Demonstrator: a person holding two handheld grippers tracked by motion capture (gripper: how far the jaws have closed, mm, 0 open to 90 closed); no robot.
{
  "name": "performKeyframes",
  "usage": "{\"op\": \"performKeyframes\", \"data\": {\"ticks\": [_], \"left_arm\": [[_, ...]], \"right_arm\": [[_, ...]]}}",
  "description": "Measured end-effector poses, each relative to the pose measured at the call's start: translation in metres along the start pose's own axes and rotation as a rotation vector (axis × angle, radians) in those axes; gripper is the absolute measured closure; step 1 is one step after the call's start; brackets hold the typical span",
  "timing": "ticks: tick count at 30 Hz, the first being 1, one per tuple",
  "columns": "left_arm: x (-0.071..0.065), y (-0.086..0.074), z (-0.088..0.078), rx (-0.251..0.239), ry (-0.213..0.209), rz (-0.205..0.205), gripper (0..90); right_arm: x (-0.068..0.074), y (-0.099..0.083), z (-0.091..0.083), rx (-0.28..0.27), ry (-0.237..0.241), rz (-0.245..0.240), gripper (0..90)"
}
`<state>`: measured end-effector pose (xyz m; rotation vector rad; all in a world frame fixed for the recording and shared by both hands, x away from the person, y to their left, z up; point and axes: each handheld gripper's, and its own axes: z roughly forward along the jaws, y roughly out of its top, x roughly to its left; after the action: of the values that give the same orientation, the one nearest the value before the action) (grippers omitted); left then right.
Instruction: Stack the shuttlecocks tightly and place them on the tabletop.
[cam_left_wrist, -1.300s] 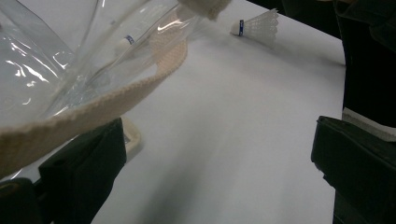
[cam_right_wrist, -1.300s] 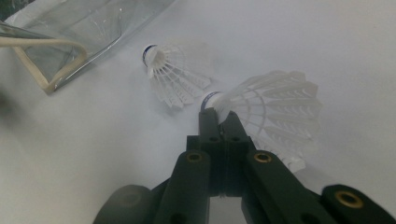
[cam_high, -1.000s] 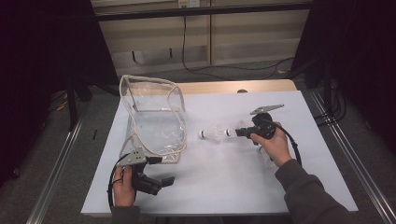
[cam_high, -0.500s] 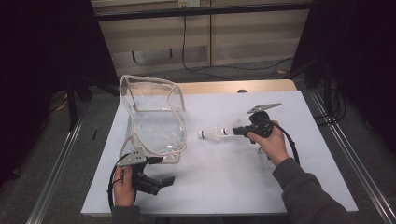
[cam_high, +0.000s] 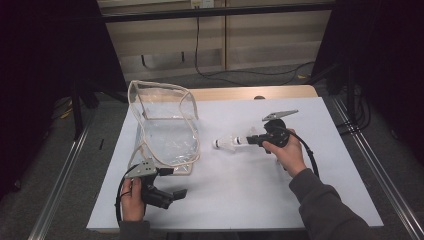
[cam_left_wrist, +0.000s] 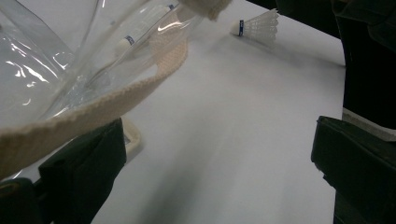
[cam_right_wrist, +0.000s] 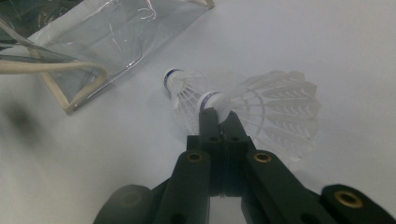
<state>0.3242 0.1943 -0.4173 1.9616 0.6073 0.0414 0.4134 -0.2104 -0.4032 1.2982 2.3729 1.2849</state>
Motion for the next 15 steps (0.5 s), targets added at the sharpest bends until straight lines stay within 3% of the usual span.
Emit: {"op": "performKeyframes", "data": {"ticks": [15], "left_arm": [[-0.0001, 0.0, 0.0001, 0.0, -0.001, 0.002, 3.4]], "right_arm": [[0.003, 0.0003, 0.0061, 0.0, 0.007, 0.001, 89.8]]}}
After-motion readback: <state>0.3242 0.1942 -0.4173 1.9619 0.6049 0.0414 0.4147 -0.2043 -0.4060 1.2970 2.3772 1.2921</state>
